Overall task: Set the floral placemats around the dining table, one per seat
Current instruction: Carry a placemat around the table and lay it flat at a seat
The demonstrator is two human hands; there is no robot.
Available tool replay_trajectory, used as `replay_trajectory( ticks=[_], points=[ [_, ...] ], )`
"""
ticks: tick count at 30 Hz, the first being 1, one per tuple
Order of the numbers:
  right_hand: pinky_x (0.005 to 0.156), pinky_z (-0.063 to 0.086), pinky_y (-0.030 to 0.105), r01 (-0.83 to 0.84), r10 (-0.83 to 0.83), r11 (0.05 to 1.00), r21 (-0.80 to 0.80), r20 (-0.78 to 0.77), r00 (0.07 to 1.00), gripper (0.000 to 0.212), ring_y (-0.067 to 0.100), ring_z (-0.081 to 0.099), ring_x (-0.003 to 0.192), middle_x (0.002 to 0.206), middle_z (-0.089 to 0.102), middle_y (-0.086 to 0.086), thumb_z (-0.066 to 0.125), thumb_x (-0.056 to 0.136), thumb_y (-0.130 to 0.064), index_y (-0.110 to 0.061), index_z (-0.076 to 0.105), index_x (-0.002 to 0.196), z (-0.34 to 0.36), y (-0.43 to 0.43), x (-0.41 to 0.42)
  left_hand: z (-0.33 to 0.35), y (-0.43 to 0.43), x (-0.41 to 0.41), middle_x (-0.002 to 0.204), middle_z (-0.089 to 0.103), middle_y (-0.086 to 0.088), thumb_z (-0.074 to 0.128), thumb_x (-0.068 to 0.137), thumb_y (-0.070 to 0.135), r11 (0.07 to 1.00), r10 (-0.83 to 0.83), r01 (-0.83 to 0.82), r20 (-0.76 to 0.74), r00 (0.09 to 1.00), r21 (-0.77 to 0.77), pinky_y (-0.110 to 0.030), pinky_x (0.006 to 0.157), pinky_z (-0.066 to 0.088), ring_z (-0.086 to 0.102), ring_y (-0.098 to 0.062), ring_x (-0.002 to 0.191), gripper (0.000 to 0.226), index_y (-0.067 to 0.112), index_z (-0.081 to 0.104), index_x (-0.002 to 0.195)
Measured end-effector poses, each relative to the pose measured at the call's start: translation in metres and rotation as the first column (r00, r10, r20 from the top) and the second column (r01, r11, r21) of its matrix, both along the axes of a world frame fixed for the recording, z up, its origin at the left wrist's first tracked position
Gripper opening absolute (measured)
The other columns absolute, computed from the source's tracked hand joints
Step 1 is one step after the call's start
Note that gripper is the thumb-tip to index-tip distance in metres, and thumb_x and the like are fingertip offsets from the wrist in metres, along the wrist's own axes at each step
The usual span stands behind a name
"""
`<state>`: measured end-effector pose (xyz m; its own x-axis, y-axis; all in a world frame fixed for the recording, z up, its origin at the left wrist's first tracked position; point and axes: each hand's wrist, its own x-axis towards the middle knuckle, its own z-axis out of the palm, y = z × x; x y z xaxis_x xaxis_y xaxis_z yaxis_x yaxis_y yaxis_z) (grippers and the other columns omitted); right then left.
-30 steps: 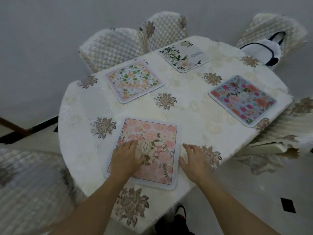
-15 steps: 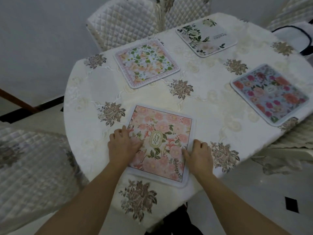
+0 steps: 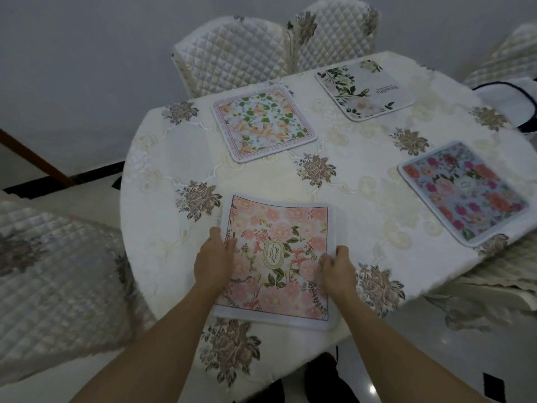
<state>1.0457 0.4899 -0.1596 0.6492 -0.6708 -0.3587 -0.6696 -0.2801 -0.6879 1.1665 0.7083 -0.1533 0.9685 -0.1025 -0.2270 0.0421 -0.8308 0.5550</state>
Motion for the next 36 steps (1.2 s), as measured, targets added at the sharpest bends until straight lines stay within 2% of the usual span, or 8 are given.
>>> replay_trajectory(
  ticks=[4, 6, 10, 14, 18, 27, 32, 36],
  points=[
    [0.061, 0.045, 0.035, -0.048, 0.048, 0.999, 0.008, 0.019, 0.999, 0.011, 0.027, 0.059, 0.076, 0.09, 0.06, 0.01, 0.046, 0.101, -0.02, -0.01, 0.043, 0.106, 0.001, -0.021, 0.002, 0.002, -0.009, -0.017, 0.091, 0.063, -0.01, 0.056, 0.097, 0.034, 0.998, 0.054, -0.055, -0.028, 0.998, -0.034, -0.035, 0.061, 0.046, 0.059, -0.028, 0.075, 0.028, 0.013, 0.041, 0.106],
    [0.06, 0.039, 0.033, -0.084, 0.084, 0.996, -0.006, 0.026, 0.996, 0.01, 0.028, 0.056, 0.076, 0.092, 0.059, 0.011, 0.048, 0.101, -0.019, -0.012, 0.042, 0.104, 0.003, -0.034, 0.003, 0.002, -0.017, -0.025, 0.092, 0.064, -0.009, 0.059, 0.095, 0.035, 0.995, 0.086, -0.088, -0.024, 0.996, -0.05, -0.035, 0.061, 0.048, 0.06, -0.027, 0.075, 0.029, 0.013, 0.042, 0.104],
    [0.065, 0.041, 0.033, -0.136, 0.134, 0.99, 0.034, 0.057, 0.989, 0.009, 0.028, 0.055, 0.078, 0.093, 0.056, 0.01, 0.048, 0.101, -0.019, -0.015, 0.04, 0.104, 0.003, -0.06, 0.004, 0.001, -0.037, -0.045, 0.092, 0.064, -0.006, 0.062, 0.092, 0.038, 0.983, 0.174, -0.176, -0.049, 0.984, -0.043, -0.04, 0.065, 0.054, 0.062, -0.027, 0.077, 0.031, 0.016, 0.041, 0.1],
    [0.057, 0.039, 0.031, -0.209, 0.206, 0.978, 0.022, 0.095, 0.974, 0.007, 0.022, 0.053, 0.073, 0.089, 0.057, 0.008, 0.048, 0.1, -0.017, -0.014, 0.042, 0.102, 0.003, -0.095, 0.005, -0.002, -0.068, -0.068, 0.09, 0.062, -0.009, 0.062, 0.093, 0.038, 0.964, 0.267, -0.267, -0.037, 0.963, 0.007, -0.035, 0.057, 0.045, 0.057, -0.025, 0.073, 0.034, 0.015, 0.038, 0.098],
    [0.063, 0.037, 0.032, -0.276, 0.273, 0.961, 0.011, 0.101, 0.957, 0.008, 0.024, 0.053, 0.077, 0.085, 0.053, 0.002, 0.049, 0.1, -0.017, -0.015, 0.042, 0.102, 0.002, -0.127, 0.007, -0.006, -0.096, -0.083, 0.09, 0.061, -0.009, 0.062, 0.093, 0.039, 0.938, 0.346, -0.345, -0.037, 0.938, 0.023, -0.033, 0.057, 0.04, 0.056, -0.026, 0.073, 0.034, 0.015, 0.037, 0.098],
    [0.069, 0.044, 0.034, -0.326, 0.326, 0.945, -0.013, 0.086, 0.942, 0.007, 0.027, 0.058, 0.082, 0.092, 0.06, 0.006, 0.051, 0.099, -0.021, -0.015, 0.048, 0.102, -0.013, -0.177, 0.004, -0.016, -0.138, -0.105, 0.091, 0.063, -0.011, 0.062, 0.092, 0.042, 0.912, 0.411, -0.41, -0.051, 0.91, 0.037, -0.035, 0.058, 0.045, 0.06, -0.029, 0.075, 0.038, 0.014, 0.038, 0.099],
    [0.074, 0.05, 0.041, -0.305, 0.305, 0.952, -0.013, 0.063, 0.95, 0.017, 0.03, 0.06, 0.085, 0.095, 0.062, 0.009, 0.051, 0.099, -0.022, -0.009, 0.05, 0.11, -0.014, -0.191, 0.002, -0.017, -0.152, -0.104, 0.095, 0.064, -0.011, 0.063, 0.092, 0.042, 0.912, 0.411, -0.409, -0.076, 0.908, 0.038, -0.036, 0.062, 0.046, 0.059, -0.028, 0.078, 0.038, 0.014, 0.038, 0.1],
    [0.075, 0.053, 0.042, -0.302, 0.302, 0.953, -0.003, 0.036, 0.953, 0.019, 0.029, 0.063, 0.084, 0.094, 0.065, 0.008, 0.055, 0.097, -0.024, -0.013, 0.052, 0.113, -0.01, -0.202, 0.001, -0.019, -0.157, -0.107, 0.098, 0.065, -0.012, 0.063, 0.09, 0.048, 0.913, 0.407, -0.403, -0.097, 0.908, 0.059, -0.041, 0.068, 0.052, 0.064, -0.033, 0.085, 0.046, 0.01, 0.043, 0.106]
  ],
)
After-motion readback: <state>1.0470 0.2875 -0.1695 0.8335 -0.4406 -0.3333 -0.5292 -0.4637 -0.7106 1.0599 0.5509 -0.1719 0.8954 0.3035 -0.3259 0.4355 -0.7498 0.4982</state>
